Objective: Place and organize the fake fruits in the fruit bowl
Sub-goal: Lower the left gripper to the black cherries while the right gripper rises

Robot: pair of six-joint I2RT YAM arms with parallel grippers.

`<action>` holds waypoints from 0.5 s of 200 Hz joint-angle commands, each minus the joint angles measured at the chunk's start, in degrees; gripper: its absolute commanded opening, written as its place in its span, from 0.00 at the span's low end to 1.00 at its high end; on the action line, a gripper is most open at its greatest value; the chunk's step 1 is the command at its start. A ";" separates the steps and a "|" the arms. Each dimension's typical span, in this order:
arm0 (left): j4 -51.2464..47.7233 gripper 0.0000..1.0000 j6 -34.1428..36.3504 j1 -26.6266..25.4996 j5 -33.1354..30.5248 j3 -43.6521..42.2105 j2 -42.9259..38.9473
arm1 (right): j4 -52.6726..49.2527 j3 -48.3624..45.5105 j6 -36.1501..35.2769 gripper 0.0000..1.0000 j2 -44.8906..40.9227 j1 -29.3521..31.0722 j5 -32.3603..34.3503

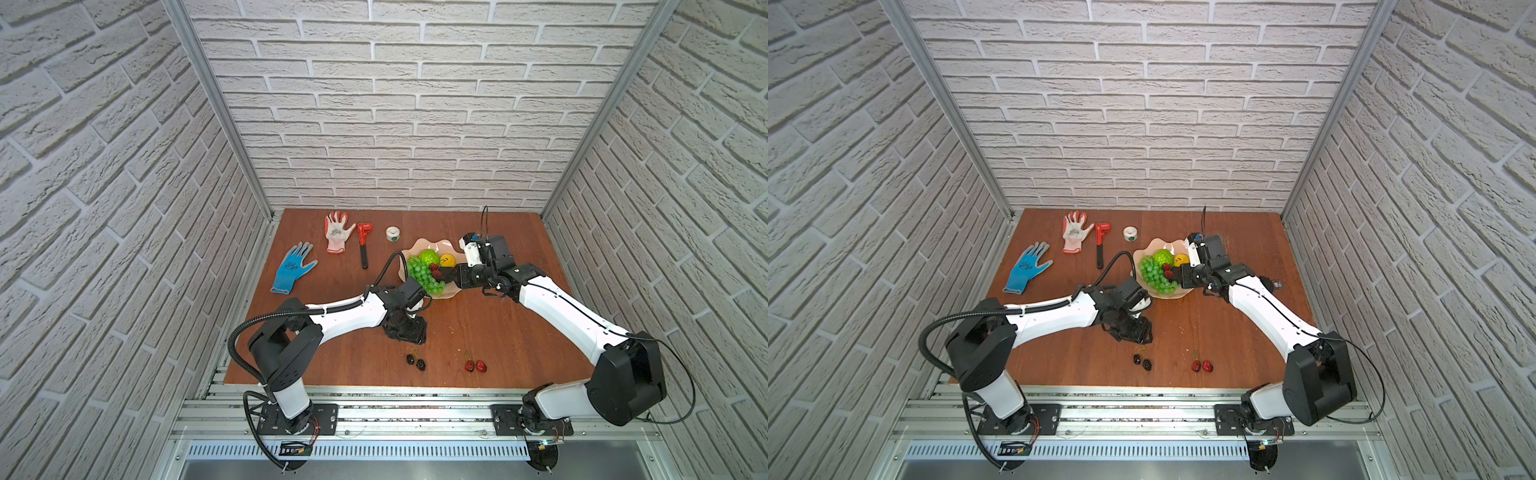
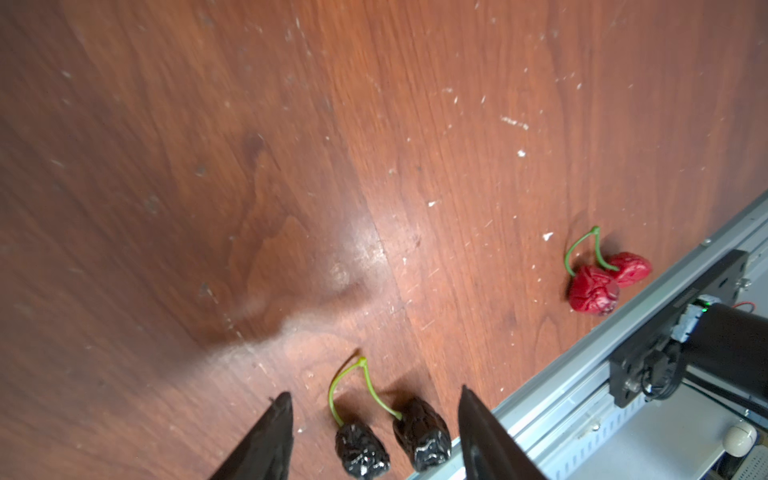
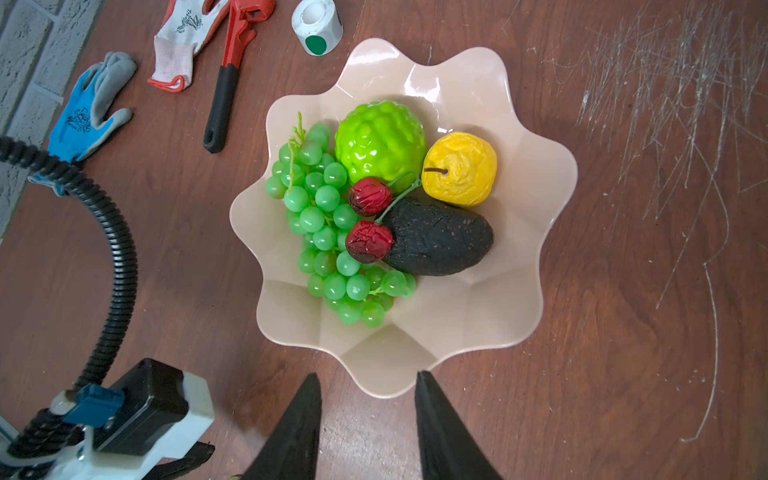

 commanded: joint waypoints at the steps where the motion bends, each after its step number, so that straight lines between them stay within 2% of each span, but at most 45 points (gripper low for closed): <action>1: -3.47 0.63 -0.32 -0.92 -0.28 1.87 2.08 | 0.80 -0.85 -0.12 0.40 -1.89 0.29 0.47; 100: -10.11 0.56 -1.22 -3.67 -1.03 6.58 7.93 | 1.43 -2.41 -0.94 0.40 -2.68 0.25 1.75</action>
